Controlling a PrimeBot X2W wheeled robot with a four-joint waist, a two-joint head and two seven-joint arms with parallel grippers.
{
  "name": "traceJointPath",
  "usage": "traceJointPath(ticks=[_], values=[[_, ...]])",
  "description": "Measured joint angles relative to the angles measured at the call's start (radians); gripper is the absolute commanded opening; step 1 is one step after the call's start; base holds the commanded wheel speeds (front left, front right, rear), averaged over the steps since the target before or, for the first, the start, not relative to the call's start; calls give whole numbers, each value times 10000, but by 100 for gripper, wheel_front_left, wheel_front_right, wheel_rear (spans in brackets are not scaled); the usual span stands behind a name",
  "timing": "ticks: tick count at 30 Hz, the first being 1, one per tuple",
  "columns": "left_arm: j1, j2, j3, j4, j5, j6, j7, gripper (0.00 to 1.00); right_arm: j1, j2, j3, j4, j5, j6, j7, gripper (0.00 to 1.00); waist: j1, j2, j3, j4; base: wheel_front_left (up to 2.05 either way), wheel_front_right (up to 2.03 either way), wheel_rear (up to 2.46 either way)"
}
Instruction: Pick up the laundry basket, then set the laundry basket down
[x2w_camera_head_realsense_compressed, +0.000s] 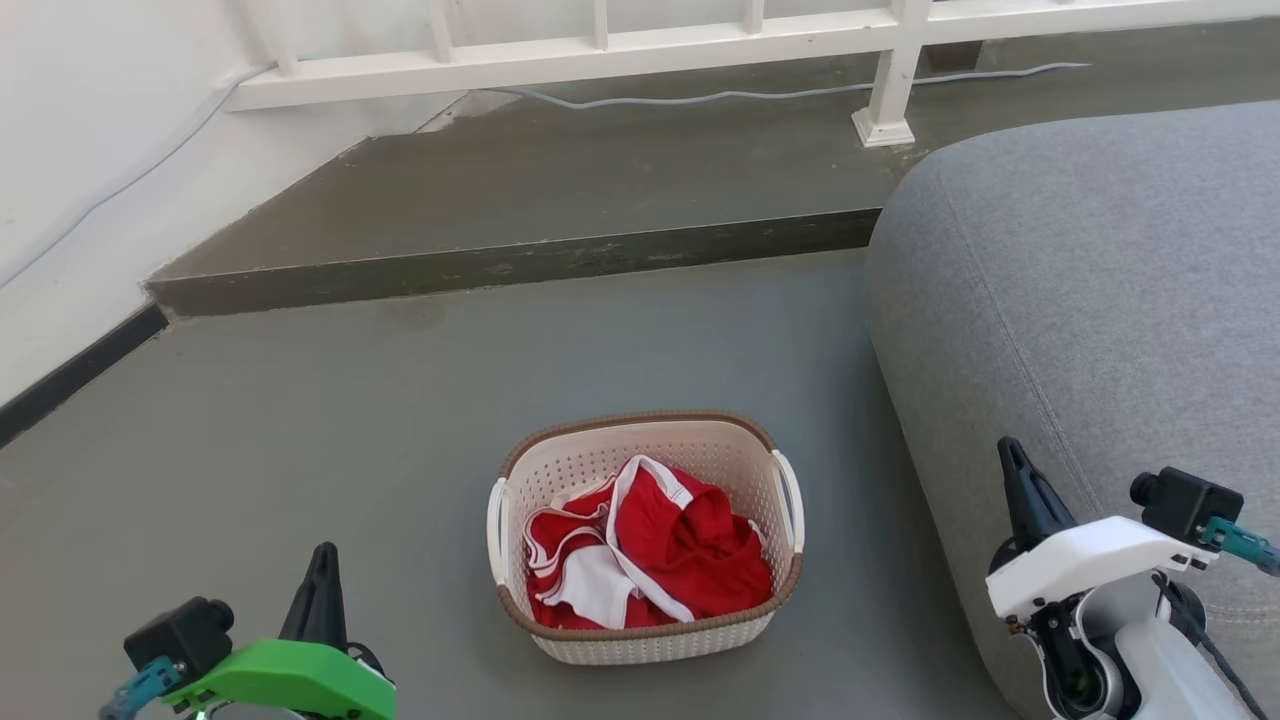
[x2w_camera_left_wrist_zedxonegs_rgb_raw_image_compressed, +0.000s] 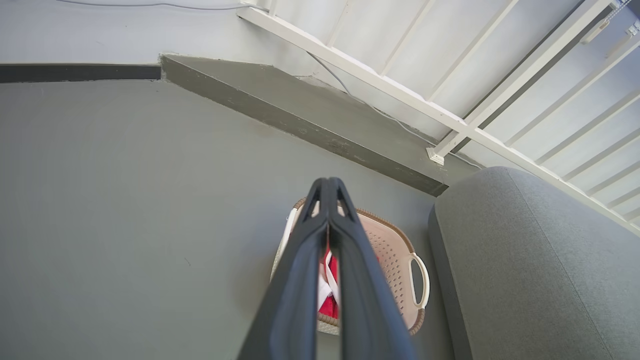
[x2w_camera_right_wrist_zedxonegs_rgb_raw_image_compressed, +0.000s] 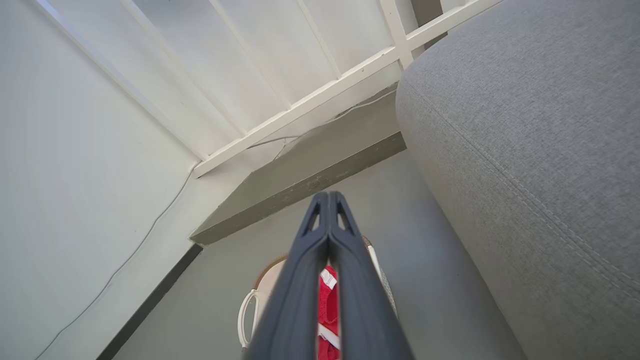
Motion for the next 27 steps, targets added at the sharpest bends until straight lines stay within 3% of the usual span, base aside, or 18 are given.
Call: traceJointPath(ticks=[27], values=[[-223,-50,869,247,-3296,-619,947,0,-44,374,-1287,-84,3377,522,968,0,0,0,14,195,0,0,0]])
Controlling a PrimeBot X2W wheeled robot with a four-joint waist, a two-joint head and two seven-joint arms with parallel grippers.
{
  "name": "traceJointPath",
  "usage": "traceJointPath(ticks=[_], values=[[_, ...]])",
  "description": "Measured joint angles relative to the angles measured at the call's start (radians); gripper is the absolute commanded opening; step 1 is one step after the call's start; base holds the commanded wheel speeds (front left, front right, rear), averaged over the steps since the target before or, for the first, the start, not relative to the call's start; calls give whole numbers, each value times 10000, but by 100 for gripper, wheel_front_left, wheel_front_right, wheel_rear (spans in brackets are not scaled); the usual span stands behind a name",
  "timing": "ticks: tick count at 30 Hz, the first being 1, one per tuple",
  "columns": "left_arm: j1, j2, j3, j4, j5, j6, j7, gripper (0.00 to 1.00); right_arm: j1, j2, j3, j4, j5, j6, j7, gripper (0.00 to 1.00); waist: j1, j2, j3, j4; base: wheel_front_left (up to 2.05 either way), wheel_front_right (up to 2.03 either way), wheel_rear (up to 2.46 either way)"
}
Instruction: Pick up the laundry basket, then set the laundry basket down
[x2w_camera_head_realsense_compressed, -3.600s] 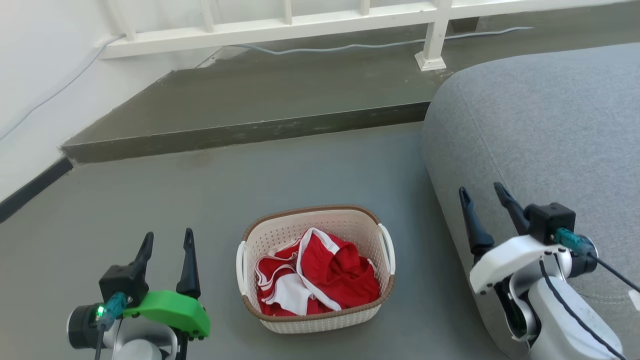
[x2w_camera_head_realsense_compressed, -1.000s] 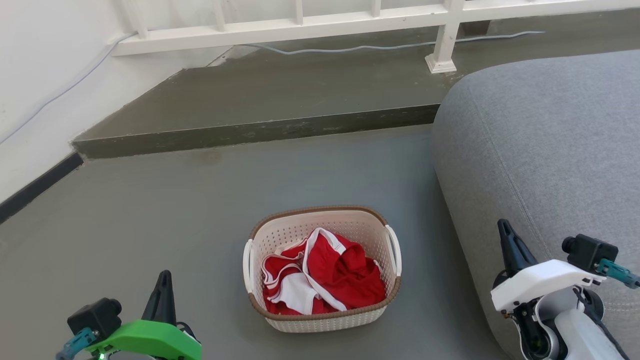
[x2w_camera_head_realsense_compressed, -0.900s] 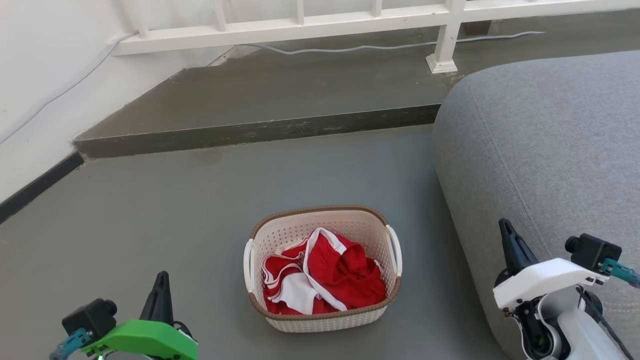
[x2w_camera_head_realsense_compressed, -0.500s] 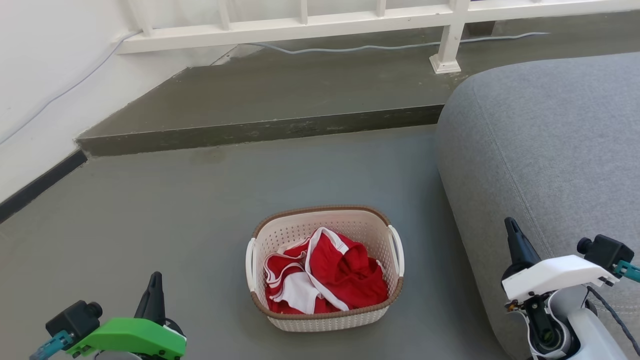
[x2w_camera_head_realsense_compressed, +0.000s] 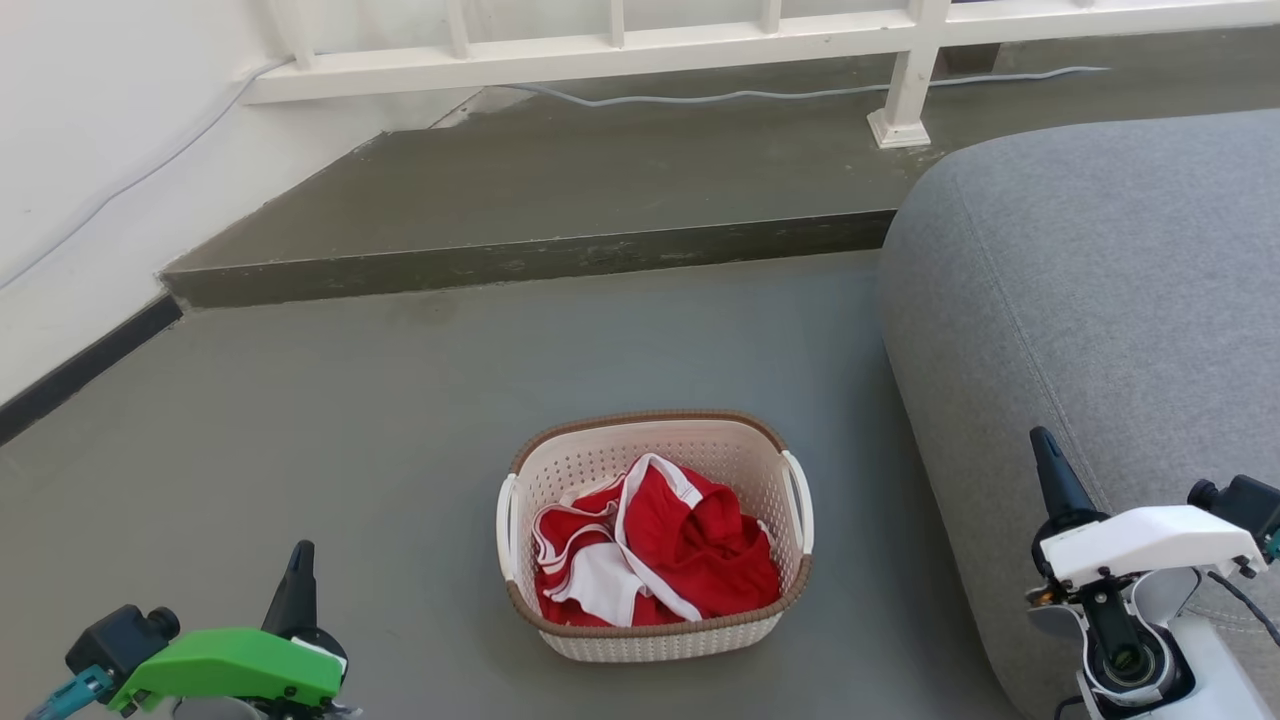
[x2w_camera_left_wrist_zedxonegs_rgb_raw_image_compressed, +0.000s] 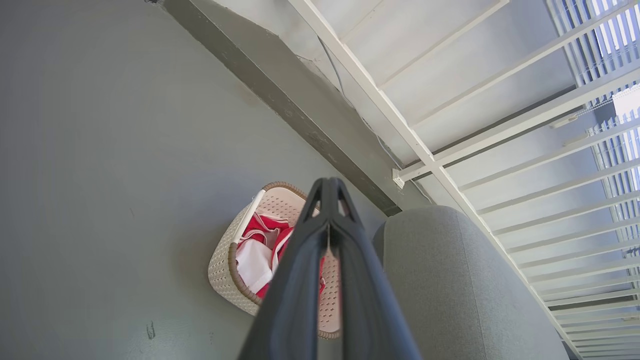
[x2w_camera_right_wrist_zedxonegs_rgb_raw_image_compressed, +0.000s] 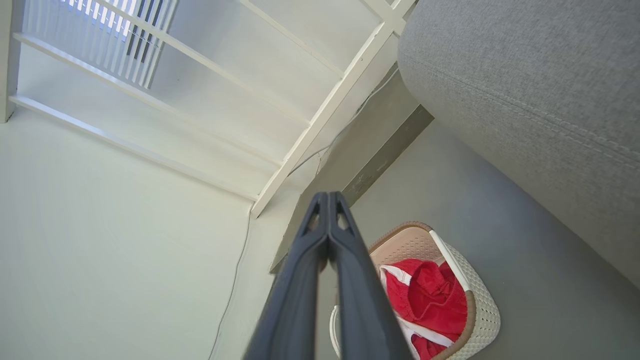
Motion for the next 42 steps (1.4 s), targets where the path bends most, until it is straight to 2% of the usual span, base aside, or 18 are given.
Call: traceJointPath(ticks=[14,42], values=[[-227,-59,433,90,-1626,-343,472,0,-7,211,-621,-29,1611,190,456,0,0,0,5,94,0,0,0],[-640,-236,1321,366,-5018,-997,1386,0,-33,594,-1946,-115,5047,775,1430,0,0,0,19,297,0,0,0]])
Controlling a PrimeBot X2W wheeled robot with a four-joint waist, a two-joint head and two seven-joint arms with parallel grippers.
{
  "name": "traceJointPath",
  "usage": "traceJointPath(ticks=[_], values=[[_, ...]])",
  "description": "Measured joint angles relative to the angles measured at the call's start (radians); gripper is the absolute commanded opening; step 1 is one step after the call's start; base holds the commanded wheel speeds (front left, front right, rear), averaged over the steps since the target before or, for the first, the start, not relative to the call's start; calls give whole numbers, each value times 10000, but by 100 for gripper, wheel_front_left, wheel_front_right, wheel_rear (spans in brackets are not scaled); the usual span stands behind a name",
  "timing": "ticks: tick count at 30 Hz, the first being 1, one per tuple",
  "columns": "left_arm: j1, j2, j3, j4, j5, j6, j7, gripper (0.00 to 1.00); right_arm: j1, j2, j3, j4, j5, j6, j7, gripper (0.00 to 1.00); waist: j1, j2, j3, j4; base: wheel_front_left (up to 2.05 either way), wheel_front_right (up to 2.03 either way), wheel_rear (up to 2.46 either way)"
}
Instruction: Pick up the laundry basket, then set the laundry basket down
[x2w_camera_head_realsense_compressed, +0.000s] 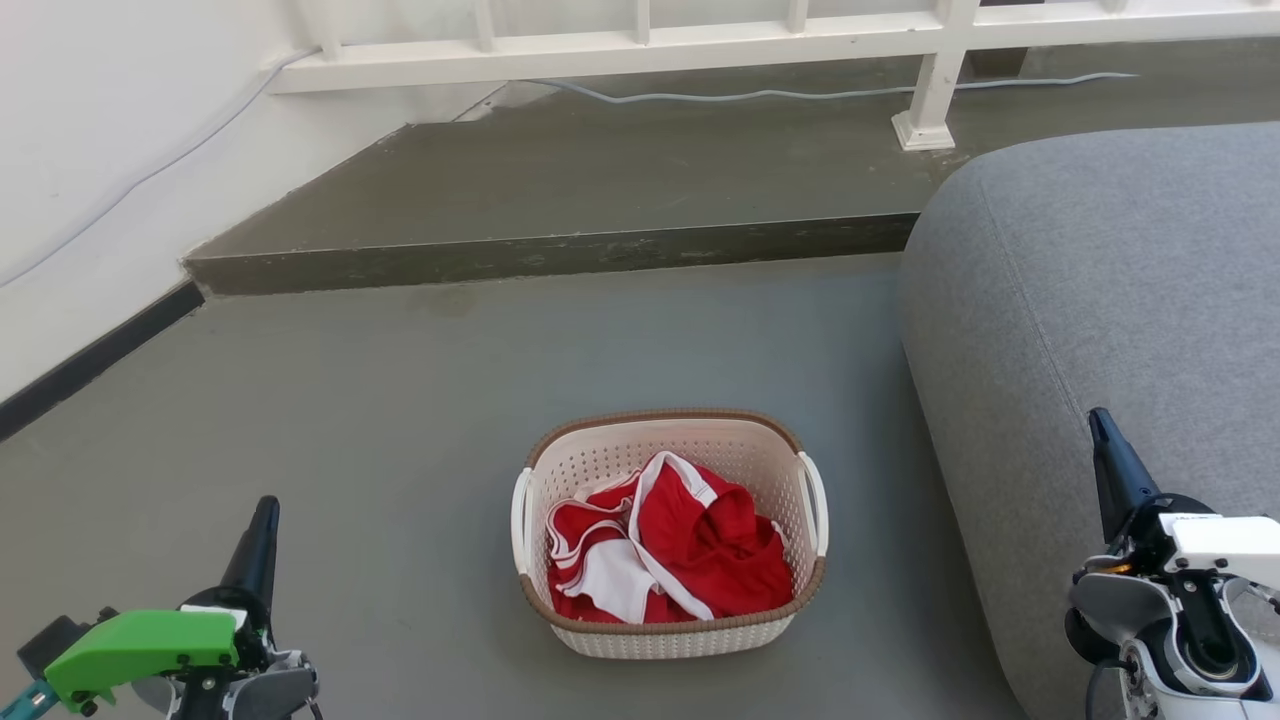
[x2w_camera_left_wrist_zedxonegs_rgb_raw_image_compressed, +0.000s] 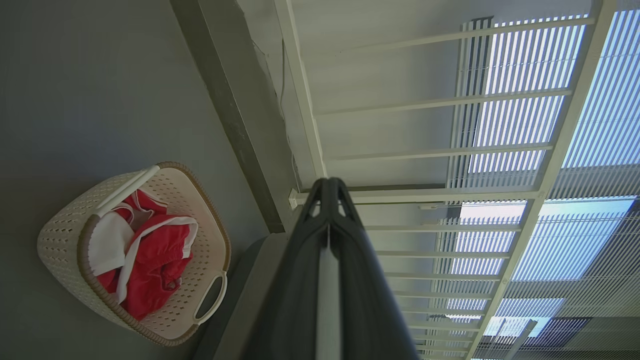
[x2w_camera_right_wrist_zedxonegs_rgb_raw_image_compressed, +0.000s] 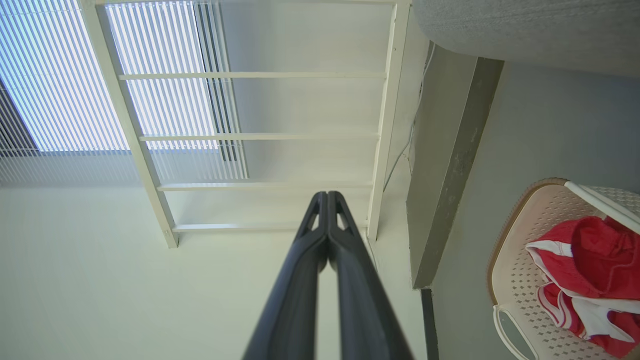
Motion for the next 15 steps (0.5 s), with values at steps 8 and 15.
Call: traceJointPath(ticks=[8,15], values=[[-58,-8,198,23,-506,-98,90,0,-27,111,-196,-33,485,58,107,0,0,0,2,24,0,0,0],[-66,-10,198,29,-506,-98,92,0,-28,113,-199,-35,487,58,107,0,0,0,2,24,0,0,0]])
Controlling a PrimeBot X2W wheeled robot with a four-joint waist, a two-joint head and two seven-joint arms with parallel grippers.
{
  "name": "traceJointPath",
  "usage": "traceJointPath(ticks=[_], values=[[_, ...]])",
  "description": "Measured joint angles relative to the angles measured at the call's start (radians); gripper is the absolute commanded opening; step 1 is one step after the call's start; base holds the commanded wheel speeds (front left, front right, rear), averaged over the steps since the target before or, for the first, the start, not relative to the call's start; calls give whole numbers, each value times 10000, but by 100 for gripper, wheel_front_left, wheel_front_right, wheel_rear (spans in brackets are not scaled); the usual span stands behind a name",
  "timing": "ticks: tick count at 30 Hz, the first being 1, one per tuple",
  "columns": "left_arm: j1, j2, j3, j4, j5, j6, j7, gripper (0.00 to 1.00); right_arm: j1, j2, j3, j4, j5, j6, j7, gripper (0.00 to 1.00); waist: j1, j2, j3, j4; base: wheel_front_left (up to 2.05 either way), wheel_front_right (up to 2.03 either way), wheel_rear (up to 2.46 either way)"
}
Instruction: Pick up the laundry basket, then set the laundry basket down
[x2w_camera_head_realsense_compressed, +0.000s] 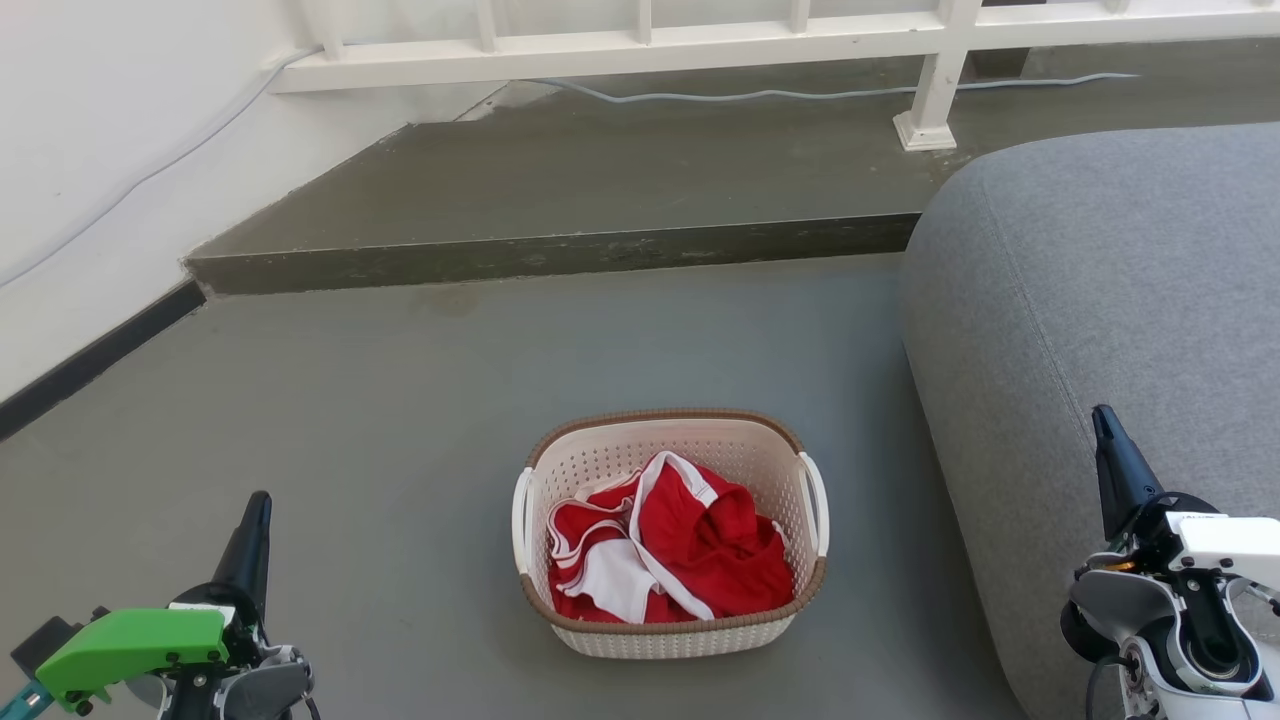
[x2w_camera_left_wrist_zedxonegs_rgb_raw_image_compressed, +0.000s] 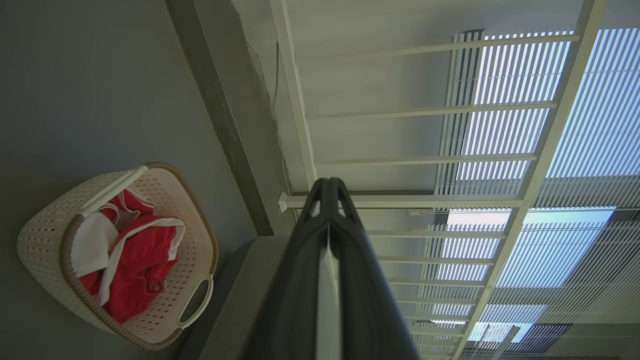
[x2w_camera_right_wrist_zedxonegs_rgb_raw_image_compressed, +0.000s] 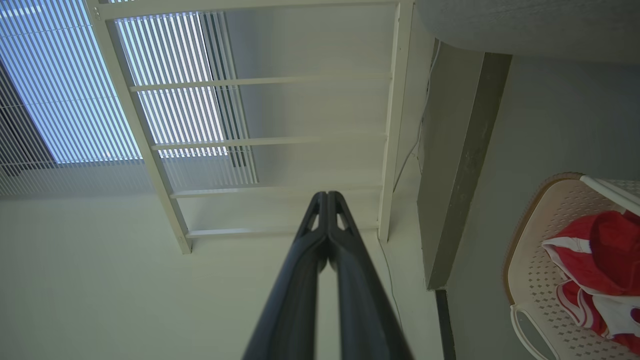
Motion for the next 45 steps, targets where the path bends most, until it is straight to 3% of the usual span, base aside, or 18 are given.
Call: traceJointPath(ticks=[45], values=[[-35,-8,13,-2,0,-2,29,0,-1,8,-15,-15,0,12,13,0,0,0,2,1,0,0,0]])
